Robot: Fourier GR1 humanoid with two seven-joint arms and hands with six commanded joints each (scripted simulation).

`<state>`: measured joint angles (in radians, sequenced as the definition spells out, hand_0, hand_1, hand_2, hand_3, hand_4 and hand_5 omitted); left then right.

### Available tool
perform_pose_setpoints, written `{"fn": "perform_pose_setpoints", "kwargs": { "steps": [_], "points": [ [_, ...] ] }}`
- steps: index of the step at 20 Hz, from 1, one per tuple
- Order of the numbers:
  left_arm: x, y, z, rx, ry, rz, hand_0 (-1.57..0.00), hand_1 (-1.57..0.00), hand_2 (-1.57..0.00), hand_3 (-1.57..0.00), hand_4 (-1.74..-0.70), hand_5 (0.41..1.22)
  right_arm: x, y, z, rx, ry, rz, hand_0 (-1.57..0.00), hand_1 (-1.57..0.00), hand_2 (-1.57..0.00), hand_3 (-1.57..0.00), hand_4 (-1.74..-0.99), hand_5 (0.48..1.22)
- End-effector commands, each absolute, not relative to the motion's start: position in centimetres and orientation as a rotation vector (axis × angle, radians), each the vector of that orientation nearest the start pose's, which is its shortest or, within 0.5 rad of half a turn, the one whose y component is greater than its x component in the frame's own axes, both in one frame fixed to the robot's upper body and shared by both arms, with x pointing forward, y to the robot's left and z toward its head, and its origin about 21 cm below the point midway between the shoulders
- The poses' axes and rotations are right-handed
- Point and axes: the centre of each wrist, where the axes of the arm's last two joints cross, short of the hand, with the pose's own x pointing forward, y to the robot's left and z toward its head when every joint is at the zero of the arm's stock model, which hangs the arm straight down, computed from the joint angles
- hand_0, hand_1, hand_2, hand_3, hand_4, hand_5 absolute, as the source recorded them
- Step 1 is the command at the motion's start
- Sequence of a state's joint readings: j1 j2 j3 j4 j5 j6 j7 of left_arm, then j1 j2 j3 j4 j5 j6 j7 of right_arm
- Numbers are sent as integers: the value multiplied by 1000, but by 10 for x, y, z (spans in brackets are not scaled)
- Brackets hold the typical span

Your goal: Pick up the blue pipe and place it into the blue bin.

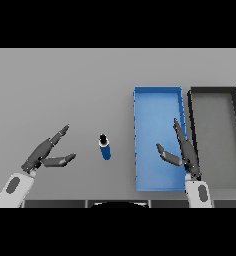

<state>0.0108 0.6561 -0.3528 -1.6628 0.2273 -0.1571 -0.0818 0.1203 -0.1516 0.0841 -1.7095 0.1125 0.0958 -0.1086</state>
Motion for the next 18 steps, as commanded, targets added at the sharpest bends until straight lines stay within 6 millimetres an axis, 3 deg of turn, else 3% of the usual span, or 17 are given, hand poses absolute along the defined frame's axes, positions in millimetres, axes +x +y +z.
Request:
{"fn": "perform_pose_setpoints", "kwargs": {
  "steps": [1,8,18],
  "points": [
    [229,286,37,-135,-1447,-724,1,1,1,1,-1052,513,219,-252,12,-68,-1676,325,1,1,1,1,-1229,606],
    [221,241,24,-262,-1417,-836,1,1,1,1,-1101,447,218,-252,8,-64,-1673,321,1,1,1,1,-1262,617],
    [246,184,-7,-365,-1371,-838,1,1,1,1,-1117,448,213,-251,9,-62,-1672,287,1,1,1,1,-1274,605]
  ]
}}
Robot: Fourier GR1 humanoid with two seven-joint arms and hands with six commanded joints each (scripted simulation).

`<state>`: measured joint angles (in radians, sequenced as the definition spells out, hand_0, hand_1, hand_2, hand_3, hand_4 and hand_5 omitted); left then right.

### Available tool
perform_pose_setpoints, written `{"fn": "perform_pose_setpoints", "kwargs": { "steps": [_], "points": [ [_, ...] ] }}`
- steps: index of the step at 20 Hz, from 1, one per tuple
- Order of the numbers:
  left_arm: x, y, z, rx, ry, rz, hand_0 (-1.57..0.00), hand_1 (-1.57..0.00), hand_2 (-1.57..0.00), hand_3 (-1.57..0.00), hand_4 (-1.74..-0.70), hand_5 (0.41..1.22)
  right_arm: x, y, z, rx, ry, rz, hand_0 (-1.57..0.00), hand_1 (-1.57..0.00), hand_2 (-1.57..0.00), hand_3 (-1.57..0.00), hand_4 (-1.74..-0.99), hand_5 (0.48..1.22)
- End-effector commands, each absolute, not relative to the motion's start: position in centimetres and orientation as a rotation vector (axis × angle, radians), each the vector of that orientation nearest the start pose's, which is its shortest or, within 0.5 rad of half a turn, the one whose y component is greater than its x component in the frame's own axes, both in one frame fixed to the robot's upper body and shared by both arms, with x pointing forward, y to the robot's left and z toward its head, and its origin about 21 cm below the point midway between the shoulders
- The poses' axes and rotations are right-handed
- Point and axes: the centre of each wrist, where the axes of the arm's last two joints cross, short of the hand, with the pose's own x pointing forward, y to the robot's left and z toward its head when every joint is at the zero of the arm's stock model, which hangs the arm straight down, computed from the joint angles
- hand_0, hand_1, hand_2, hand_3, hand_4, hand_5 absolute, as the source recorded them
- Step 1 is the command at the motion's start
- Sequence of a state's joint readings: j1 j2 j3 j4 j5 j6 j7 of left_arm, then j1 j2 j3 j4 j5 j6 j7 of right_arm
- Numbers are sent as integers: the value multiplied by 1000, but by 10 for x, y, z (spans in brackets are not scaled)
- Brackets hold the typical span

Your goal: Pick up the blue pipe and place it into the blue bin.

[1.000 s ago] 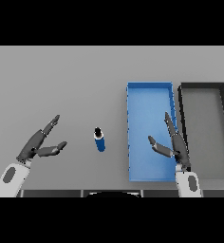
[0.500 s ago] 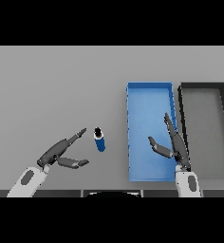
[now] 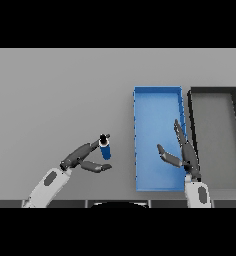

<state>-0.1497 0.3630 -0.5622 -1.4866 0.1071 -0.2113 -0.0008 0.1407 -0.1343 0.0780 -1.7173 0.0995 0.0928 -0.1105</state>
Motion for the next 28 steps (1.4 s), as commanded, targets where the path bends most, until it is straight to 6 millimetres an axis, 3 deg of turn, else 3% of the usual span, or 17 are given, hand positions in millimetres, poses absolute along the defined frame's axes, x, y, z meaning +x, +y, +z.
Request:
{"fn": "perform_pose_setpoints", "kwargs": {
  "steps": [1,4,7,9,10,12,14,16,21,28],
  "points": [
    [250,177,-9,-354,-1378,-847,1,1,1,1,-1107,444,213,-253,10,-60,-1673,285,1,1,1,1,-1274,603],
    [255,164,-16,-355,-1414,-870,1,1,1,1,-1075,445,212,-254,10,-72,-1676,291,1,1,1,1,-1267,598],
    [261,151,-16,-440,-1439,-815,1,1,-19,-18,-1109,507,211,-257,12,-70,-1675,293,1,1,1,1,-1267,600],
    [260,146,-21,-475,-1442,-743,-17,-160,-290,-255,-1208,607,211,-256,10,-67,-1668,294,1,1,1,1,-1261,600],
    [260,142,-23,-495,-1436,-708,-187,-348,-481,-519,-1253,730,210,-256,10,-67,-1670,297,1,1,1,1,-1260,600],
    [262,142,-25,-482,-1445,-666,-668,-788,-873,-875,-1419,906,212,-257,13,-73,-1675,300,1,1,1,1,-1259,605],
    [258,134,-29,-504,-1455,-648,-993,-1070,-1124,-1102,-1532,1020,216,-251,13,-59,-1665,295,1,1,1,1,-1262,611],
    [255,130,-27,-483,-1479,-667,-1201,-1250,-1285,-1215,-1604,1092,216,-255,14,-74,-1676,292,1,1,1,1,-1260,614],
    [251,122,-15,-508,-1598,-671,-1450,-1466,-1477,-1386,-1690,1179,215,-250,11,-69,-1673,304,1,1,1,1,-1245,621],
    [253,105,32,-622,-1708,-702,-1546,-1549,-1551,-1444,-1721,1212,215,-253,12,-91,-1669,327,1,1,1,1,-1219,634]
  ]
}}
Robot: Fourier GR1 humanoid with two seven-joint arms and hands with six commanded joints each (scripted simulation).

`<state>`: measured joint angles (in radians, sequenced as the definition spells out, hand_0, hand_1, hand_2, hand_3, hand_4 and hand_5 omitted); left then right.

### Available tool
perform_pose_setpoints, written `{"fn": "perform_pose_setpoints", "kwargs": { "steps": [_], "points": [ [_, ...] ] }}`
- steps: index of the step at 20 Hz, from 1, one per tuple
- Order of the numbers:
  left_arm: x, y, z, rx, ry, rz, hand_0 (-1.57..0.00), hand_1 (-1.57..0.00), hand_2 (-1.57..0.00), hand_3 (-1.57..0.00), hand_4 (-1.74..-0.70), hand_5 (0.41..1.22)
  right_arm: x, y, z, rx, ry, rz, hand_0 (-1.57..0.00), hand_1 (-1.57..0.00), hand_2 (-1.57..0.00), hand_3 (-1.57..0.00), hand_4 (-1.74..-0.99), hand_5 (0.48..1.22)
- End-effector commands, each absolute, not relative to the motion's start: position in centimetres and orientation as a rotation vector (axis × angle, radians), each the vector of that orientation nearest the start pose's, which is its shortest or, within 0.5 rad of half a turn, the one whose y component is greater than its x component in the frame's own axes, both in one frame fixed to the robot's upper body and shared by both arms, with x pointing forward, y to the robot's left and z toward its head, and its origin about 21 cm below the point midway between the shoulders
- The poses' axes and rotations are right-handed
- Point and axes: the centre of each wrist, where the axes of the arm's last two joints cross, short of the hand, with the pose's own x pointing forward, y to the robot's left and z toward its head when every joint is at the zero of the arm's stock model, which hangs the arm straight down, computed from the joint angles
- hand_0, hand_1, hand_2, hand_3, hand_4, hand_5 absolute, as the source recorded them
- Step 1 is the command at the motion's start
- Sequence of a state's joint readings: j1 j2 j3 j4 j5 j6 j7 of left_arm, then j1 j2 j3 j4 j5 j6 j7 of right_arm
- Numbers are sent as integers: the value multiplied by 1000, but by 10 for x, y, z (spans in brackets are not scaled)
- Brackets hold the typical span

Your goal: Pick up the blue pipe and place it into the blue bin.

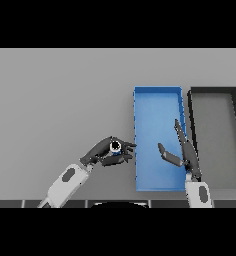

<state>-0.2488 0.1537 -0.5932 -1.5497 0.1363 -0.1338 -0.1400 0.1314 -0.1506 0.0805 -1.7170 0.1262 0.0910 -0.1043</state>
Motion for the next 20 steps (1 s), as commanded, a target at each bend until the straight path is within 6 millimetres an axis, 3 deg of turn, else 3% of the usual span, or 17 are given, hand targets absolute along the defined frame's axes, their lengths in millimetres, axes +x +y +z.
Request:
{"fn": "perform_pose_setpoints", "kwargs": {
  "steps": [1,5,7,12,14,17,20],
  "points": [
    [255,102,38,-624,-1708,-716,-1551,-1553,-1555,-1445,-1723,1214,215,-253,9,-87,-1665,329,1,1,1,1,-1217,635],
    [252,96,55,-640,-1691,-759,-1563,-1564,-1565,-1443,-1726,1218,212,-257,10,-99,-1682,325,1,1,1,1,-1195,635],
    [254,99,52,-622,-1674,-774,-1566,-1566,-1567,-1441,-1727,1219,208,-252,5,-107,-1678,304,1,1,1,1,-1186,629],
    [254,100,52,-619,-1669,-766,-1569,-1569,-1570,-1443,-1730,1219,134,-218,-14,-263,-1666,37,1,1,1,1,-1186,629],
    [251,102,52,-626,-1679,-774,-1570,-1570,-1570,-1443,-1731,1220,120,-207,-12,-311,-1647,-29,1,1,1,1,-1209,623],
    [253,96,54,-620,-1668,-793,-1570,-1571,-1571,-1438,-1731,1220,116,-204,-7,-303,-1659,-51,1,1,1,1,-1191,619],
    [256,97,53,-614,-1664,-790,-1571,-1571,-1571,-1440,-1731,1221,119,-212,21,-140,-1750,-45,1,1,1,1,-1199,593]
  ]
}}
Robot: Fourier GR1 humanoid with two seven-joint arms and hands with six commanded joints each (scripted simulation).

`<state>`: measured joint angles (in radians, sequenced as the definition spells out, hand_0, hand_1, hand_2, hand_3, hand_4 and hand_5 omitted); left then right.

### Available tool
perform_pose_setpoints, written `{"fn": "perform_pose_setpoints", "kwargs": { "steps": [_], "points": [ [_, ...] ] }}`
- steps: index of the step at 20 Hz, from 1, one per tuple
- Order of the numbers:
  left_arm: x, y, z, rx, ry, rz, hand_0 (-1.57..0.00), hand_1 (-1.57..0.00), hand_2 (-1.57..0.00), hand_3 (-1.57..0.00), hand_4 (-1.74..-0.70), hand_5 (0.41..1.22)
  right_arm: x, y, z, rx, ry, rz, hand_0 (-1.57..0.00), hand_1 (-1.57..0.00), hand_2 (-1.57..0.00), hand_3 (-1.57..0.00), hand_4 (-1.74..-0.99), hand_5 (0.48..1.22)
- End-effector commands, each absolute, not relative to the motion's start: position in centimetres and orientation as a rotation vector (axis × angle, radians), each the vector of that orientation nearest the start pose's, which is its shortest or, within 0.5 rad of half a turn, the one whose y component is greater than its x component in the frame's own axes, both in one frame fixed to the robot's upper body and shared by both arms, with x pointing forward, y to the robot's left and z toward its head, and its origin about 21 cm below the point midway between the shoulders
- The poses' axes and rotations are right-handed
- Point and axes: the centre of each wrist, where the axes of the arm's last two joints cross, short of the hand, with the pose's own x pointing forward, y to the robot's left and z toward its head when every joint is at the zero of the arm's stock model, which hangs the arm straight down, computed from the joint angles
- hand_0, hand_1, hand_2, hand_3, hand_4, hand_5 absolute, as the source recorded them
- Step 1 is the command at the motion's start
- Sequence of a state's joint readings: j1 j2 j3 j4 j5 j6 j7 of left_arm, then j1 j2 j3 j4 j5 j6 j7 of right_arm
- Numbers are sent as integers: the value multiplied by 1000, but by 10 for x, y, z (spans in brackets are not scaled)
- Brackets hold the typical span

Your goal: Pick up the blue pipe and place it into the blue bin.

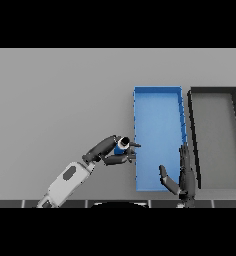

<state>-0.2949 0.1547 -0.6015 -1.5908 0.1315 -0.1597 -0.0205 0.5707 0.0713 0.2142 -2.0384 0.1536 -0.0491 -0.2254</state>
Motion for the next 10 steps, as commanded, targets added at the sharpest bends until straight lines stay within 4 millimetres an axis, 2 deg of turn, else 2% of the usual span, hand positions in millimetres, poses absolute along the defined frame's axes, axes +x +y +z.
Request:
{"fn": "perform_pose_setpoints", "kwargs": {
  "steps": [1,4,6,10],
  "points": [
    [254,100,51,-627,-1668,-795,-1571,-1571,-1571,-1440,-1731,1221,116,-216,31,-98,-1773,-26,1,1,1,1,-1203,573],
    [252,98,52,-625,-1665,-803,-1571,-1571,-1571,-1440,-1731,1221,124,-222,49,20,-1661,132,1,1,1,1,-1250,532],
    [252,98,51,-621,-1657,-805,-1571,-1571,-1571,-1440,-1731,1221,133,-217,64,66,-1665,246,1,1,1,1,-1274,518],
    [256,98,51,-611,-1653,-810,-1571,-1571,-1571,-1438,-1732,1221,150,-195,94,181,-1693,428,1,1,1,1,-1301,520]
  ]
}}
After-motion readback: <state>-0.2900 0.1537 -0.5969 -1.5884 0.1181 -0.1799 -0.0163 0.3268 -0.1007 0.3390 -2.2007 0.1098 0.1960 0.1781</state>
